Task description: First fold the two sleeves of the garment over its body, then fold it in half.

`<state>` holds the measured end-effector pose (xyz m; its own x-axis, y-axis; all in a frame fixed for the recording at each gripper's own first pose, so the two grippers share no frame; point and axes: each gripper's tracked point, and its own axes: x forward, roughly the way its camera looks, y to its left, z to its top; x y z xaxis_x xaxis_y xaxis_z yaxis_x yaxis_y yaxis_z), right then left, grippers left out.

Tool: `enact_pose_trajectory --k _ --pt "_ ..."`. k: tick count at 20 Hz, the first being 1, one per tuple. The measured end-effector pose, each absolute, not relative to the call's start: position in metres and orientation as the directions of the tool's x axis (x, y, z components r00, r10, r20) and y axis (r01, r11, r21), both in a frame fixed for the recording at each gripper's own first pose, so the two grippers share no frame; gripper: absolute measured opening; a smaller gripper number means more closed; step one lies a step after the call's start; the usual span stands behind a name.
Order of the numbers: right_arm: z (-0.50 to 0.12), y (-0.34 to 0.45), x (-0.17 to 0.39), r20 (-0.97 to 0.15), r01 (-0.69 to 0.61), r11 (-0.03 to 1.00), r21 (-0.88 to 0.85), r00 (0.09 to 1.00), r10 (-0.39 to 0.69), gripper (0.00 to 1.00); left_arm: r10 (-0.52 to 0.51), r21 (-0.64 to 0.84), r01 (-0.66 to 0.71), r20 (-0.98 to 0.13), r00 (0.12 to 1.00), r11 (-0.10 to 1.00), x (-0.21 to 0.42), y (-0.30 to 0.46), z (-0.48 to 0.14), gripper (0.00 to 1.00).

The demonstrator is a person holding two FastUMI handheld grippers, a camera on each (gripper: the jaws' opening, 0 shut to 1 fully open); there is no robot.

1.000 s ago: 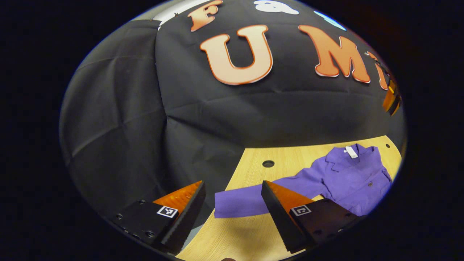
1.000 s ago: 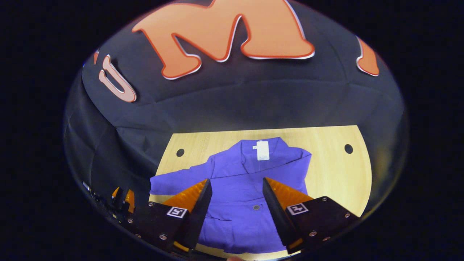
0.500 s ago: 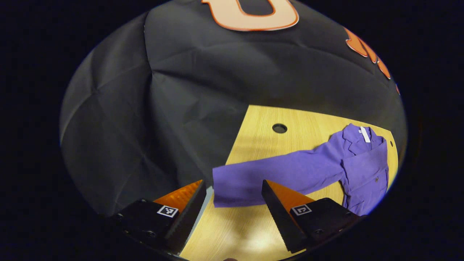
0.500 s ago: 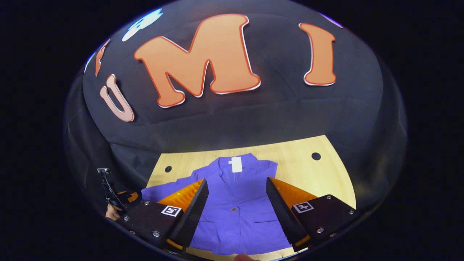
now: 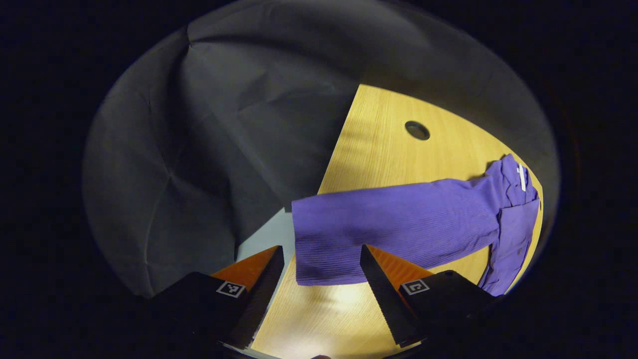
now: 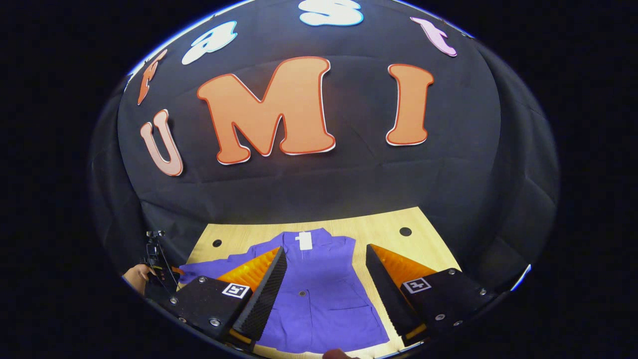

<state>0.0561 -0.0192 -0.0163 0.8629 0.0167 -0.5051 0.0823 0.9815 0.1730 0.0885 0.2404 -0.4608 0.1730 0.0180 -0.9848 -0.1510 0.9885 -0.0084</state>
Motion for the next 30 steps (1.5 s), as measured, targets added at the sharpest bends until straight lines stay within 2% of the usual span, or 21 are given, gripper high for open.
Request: enact_pose_trajectory --k 2,4,6,7,8,12,16,17,19,20,21,22,30 --pt "-0.011 -0.020 0.054 -0.483 0.088 0.981 0.175 0.875 0.008 0.96 -0.007 -0.024 -0.156 -0.994 0.112 0.987 0.081 0.239 -0.470 0.96" --pt "-0.004 -0.023 0.050 -0.460 0.094 0.981 0.171 0.888 -0.004 0.95 0.003 -0.009 -0.149 -0.997 0.083 0.989 0.081 0.243 -0.481 0.95" --pt "0.002 -0.026 0.044 -0.440 0.100 0.981 0.166 0.898 -0.017 0.96 -0.031 -0.039 -0.151 -0.998 0.052 0.988 0.079 0.238 -0.486 0.93" --pt "0.003 -0.028 0.042 -0.434 0.102 0.981 0.163 0.901 -0.022 0.95 -0.042 -0.049 -0.151 -0.998 0.049 0.987 0.082 0.237 -0.484 0.94" --pt "0.004 -0.029 0.040 -0.430 0.103 0.982 0.157 0.902 -0.026 0.95 -0.042 -0.048 -0.142 -0.998 0.050 0.989 0.084 0.239 -0.488 0.89" --pt "0.005 -0.038 0.036 -0.416 0.116 0.983 0.140 0.908 -0.048 0.95 -0.053 -0.056 -0.098 -0.998 0.030 0.994 0.090 0.233 -0.487 0.88" --pt "0.001 -0.044 0.033 -0.423 0.120 0.979 0.168 0.905 -0.038 0.95 -0.084 -0.085 -0.081 -0.996 0.022 0.993 0.092 0.212 -0.487 0.45" --pt "0.002 -0.046 0.032 -0.423 0.121 0.978 0.169 0.905 -0.039 0.95 -0.095 -0.096 -0.082 -0.995 0.019 0.992 0.093 0.206 -0.487 0.26" --pt "0.000 -0.051 0.034 -0.421 0.119 0.979 0.166 0.906 -0.039 0.95 -0.090 -0.091 -0.085 -0.996 0.025 0.992 0.096 0.211 -0.483 0.08" --pt "-0.001 -0.055 0.032 -0.423 0.123 0.979 0.162 0.905 -0.044 0.95 -0.087 -0.090 -0.085 -0.996 0.032 0.992 0.097 0.210 -0.479 0.07" --pt "-0.001 -0.059 0.034 -0.423 0.122 0.979 0.165 0.905 -0.042 1.00 -0.087 -0.091 -0.076 -0.995 0.044 0.993 0.100 0.209 -0.474 0.06" --pt "-0.001 -0.062 0.034 -0.423 0.126 0.977 0.173 0.905 -0.042 0.95 -0.085 -0.089 -0.063 -0.994 0.061 0.994 0.101 0.207 -0.469 0.06" --pt "-0.003 -0.095 0.034 -0.388 0.075 0.974 0.214 0.921 0.014 0.95 -0.124 -0.108 0.092 -0.973 0.192 0.990 0.129 0.133 -0.352 0.06"
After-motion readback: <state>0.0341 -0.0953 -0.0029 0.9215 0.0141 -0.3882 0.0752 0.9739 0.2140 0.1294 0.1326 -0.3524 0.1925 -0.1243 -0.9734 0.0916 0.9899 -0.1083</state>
